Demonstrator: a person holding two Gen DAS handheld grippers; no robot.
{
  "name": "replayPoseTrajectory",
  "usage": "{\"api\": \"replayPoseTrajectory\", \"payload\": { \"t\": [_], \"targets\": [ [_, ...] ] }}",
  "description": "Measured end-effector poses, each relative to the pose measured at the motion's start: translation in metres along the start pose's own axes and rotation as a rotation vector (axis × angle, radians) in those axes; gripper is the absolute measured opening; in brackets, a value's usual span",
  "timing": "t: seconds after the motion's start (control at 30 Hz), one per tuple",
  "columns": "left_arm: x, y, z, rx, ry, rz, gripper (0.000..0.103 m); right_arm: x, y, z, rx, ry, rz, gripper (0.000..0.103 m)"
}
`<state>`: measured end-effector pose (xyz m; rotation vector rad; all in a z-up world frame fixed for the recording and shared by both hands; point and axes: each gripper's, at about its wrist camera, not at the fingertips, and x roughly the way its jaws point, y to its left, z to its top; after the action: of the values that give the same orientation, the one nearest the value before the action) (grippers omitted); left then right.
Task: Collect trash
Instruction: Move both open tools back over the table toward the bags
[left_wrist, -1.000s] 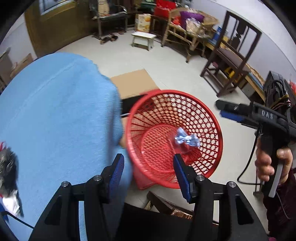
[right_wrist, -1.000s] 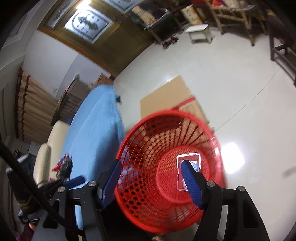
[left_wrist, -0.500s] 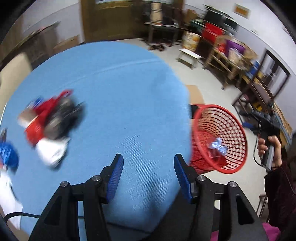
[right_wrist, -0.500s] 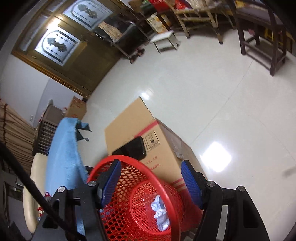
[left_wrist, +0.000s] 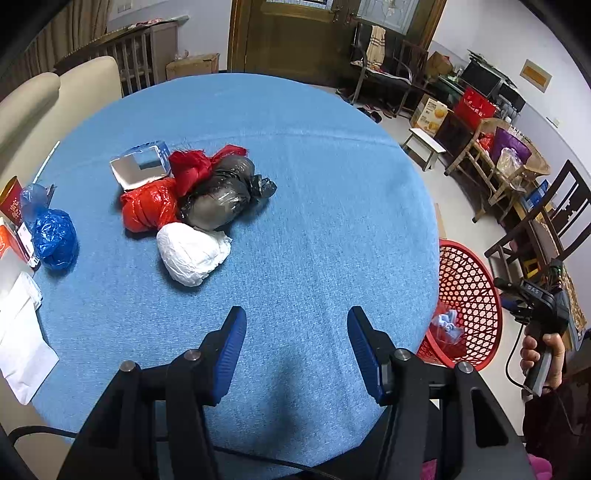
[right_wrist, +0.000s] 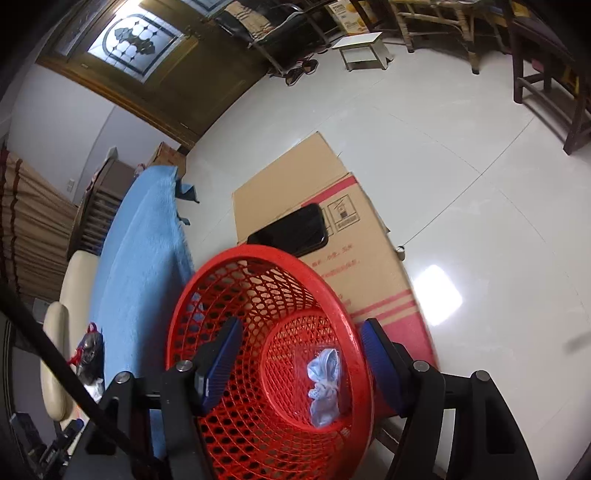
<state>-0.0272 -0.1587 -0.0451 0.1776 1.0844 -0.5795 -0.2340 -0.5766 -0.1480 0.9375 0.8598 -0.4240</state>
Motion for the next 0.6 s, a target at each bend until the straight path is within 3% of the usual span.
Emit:
{"api": "replayPoseTrajectory", "payload": {
  "t": [0.17,0.3,0.37,0.47,0.6],
  "targets": [
    [-0.009,0.019,-0.005,-0.035,-0.019,0.024,0.058,0.006,0.007,-0.004,-0.014,0.0,-0.033,0.071],
    [-0.025,0.055,-0.016,-0.108,-0.049,0.063,0.058,-0.021,0.016,0.007,-0.046,-0.169,-0.173,0.071],
    [-0.031,0.073,-0.022,-0.15,-0.061,0.088,0.058,-0.035,0.025,0.012,-0.06,-0.23,-0.185,0.071],
    [-0.036,0.097,-0.032,-0.203,-0.072,0.121,0.058,-0.057,0.058,0.014,-0.138,-0.308,-0.169,0.071],
    [-0.043,0.126,-0.044,-0.269,-0.088,0.156,0.058,-0.06,0.115,0.004,-0.275,-0.291,-0.083,0.071]
  ]
}}
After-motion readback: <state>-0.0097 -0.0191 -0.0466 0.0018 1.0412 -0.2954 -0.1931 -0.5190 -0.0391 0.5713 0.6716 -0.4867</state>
